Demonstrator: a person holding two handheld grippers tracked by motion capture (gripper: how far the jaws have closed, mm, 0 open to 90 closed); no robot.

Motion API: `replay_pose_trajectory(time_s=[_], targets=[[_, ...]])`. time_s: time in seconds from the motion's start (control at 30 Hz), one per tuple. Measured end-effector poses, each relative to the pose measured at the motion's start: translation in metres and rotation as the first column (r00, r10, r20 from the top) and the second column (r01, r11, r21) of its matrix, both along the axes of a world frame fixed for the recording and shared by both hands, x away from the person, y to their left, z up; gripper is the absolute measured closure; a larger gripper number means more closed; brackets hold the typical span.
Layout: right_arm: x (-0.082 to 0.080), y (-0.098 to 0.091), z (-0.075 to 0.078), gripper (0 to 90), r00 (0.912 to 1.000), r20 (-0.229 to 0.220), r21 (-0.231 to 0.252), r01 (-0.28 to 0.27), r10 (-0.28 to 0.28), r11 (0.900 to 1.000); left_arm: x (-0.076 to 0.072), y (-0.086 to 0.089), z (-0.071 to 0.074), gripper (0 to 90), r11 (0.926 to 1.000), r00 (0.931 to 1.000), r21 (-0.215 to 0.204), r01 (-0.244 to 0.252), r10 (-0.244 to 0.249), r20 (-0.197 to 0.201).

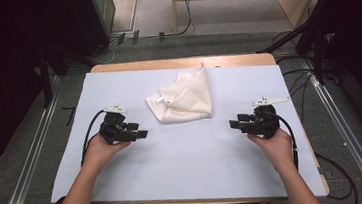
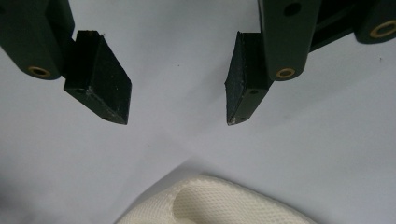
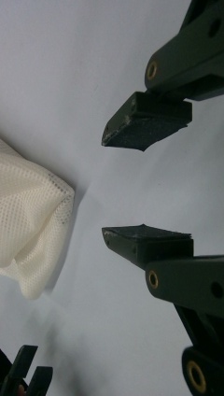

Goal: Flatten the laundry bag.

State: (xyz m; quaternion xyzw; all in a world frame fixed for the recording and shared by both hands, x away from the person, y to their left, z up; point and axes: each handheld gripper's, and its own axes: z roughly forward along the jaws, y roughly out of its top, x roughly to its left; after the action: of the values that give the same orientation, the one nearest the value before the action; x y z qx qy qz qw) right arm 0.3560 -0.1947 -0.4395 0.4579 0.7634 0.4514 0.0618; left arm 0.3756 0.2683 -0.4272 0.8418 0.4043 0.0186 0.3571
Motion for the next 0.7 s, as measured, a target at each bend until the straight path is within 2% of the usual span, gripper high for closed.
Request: replay_pose_trajectory(time_s=[0.13, 0.47, 0.7], targets=[[-0.0011, 0.0002, 0.0025, 52.5, 1.0000, -0.001, -0.005, 0.001, -0.001, 1.0000, 0.0008, 0.0014, -0.0005, 41.8, 1.0000, 0.9999, 0.003, -0.008, 0.008, -0.007], [-0.0011, 0.0062, 0.0000, 52.9, 0.9999, -0.007, -0.052, -0.013, 0.012, 0.9985, 0.0011, 0.0052, 0.0019, 41.9, 0.9995, 0.9995, -0.005, -0.031, 0.031, 0.002], [-0.0008, 0.0088, -0.0011, 45.8, 0.9999, -0.008, -0.083, -0.009, 0.008, 0.9965, 0.0011, 0.0062, 0.0023, 41.5, 0.9995, 0.9995, -0.009, -0.031, 0.031, 0.001]])
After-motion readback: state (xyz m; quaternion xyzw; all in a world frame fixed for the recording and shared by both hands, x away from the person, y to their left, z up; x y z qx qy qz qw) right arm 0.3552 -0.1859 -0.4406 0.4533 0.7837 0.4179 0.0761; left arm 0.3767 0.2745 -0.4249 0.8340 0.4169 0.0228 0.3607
